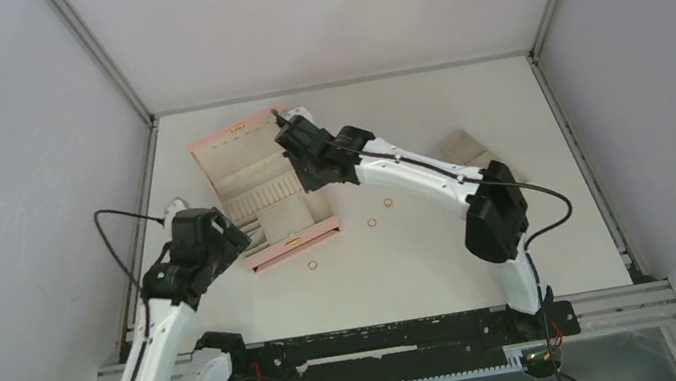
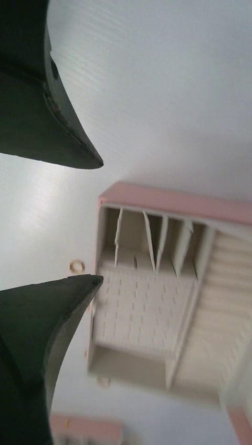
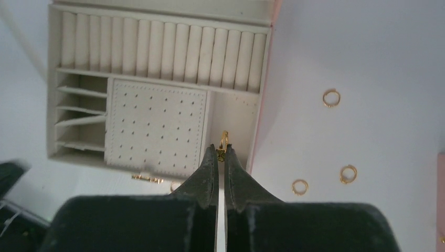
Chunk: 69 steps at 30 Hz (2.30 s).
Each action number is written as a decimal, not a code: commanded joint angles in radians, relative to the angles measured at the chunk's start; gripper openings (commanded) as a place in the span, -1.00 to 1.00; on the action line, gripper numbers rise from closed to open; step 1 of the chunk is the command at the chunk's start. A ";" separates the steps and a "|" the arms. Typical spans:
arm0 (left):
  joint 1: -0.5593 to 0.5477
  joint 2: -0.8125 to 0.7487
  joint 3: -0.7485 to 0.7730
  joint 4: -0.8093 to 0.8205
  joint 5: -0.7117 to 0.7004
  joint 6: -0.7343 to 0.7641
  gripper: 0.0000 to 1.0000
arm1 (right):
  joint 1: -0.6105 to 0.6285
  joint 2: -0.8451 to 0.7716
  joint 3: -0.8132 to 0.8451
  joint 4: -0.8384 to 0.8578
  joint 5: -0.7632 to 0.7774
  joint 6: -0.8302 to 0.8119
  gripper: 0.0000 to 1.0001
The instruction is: Organize the mixed jewelry
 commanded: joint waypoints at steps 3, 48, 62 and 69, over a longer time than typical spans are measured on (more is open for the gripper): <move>0.002 -0.187 0.189 -0.126 -0.024 0.064 0.56 | 0.009 0.150 0.194 -0.036 0.126 -0.014 -1.00; 0.002 -0.266 0.131 -0.130 -0.007 0.058 0.48 | -0.082 0.303 0.199 0.128 0.010 -0.039 -0.47; 0.001 -0.298 0.119 -0.134 0.017 0.032 0.48 | -0.074 0.206 0.193 0.130 -0.023 -0.056 -0.16; 0.001 -0.314 0.084 -0.085 0.156 0.090 0.48 | -0.083 0.054 0.141 0.126 -0.078 -0.058 -0.13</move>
